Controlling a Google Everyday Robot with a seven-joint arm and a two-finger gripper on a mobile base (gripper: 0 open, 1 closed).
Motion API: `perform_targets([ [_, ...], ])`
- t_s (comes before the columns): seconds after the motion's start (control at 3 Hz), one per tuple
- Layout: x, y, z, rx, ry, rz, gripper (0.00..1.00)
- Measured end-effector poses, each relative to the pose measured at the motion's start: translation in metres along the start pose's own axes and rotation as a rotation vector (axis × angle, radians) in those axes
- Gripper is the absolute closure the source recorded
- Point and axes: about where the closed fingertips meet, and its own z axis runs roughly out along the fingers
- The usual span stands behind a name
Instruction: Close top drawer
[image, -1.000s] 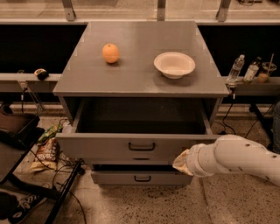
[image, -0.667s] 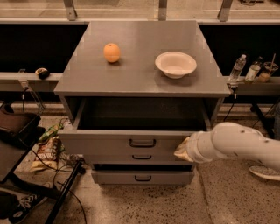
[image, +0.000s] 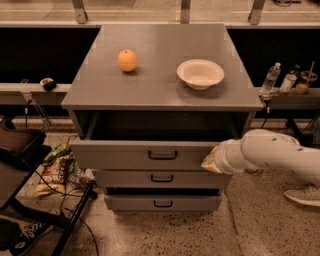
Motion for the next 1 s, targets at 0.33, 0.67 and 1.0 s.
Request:
perform_targets([
  [0.33,0.0,-0.003,0.0,0.006,0.002,-0.001,1.0],
  [0.67,-0.003,-0.025,-0.003,0.036,0.016,-0.014,1.0],
  [1.0,-0.004,-0.025,-0.003,0.036,0.016,-0.014,0.96],
])
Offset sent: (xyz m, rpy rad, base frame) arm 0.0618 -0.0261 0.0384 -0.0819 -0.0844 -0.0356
